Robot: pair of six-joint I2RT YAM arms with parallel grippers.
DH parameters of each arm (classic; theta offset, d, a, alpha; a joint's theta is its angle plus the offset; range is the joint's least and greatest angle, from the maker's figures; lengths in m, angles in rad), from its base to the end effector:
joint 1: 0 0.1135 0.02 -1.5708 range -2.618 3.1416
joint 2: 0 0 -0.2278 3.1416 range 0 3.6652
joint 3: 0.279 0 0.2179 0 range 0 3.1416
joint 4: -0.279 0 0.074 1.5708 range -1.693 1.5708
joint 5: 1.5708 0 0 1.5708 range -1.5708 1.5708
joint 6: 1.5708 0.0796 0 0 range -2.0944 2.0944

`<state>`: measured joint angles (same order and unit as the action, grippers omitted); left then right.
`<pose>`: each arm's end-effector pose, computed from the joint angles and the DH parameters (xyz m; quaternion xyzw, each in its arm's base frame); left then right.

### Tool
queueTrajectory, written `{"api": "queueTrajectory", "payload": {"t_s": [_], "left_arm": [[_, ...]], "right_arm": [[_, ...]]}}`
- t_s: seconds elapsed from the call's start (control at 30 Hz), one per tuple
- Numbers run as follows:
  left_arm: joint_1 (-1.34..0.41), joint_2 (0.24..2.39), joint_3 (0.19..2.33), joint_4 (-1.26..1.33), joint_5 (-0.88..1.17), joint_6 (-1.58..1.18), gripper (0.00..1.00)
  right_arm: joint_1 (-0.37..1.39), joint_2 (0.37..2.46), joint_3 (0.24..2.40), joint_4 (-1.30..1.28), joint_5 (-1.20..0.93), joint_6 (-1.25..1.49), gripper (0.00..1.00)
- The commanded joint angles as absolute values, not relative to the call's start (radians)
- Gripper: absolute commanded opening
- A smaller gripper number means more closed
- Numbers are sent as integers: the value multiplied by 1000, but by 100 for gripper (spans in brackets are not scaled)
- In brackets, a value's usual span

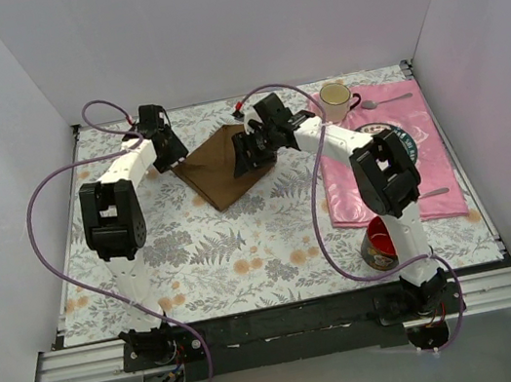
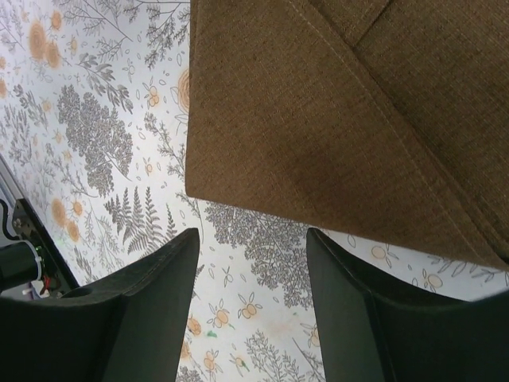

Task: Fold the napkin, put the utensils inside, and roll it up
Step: Fold the napkin

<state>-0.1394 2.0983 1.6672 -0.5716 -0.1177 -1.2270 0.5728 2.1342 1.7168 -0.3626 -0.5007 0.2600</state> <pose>0.4295 -0.0508 0.1483 -0.5099 0.8115 -0.1328 0.2526 0.3656 0.2813 0.1749 -0.2335 0.8683 0.3600 0.2488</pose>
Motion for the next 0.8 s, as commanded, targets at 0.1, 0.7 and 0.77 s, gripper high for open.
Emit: {"api": "queueTrajectory", "payload": {"t_s": [0.1,0.7,0.77], "left_arm": [[-133,1872,1539,-496,-28,-1253,52],[-95,2029,1497,-373,180,-1290,21],[-77,2033,1479,-379,141,-1281,20]], "right_arm": [[589,2198,1812,-284,-534,304,65],[597,2247,1793,-192,-538,385,62],[591,2247,1784,-187,-537,382,61]]}}
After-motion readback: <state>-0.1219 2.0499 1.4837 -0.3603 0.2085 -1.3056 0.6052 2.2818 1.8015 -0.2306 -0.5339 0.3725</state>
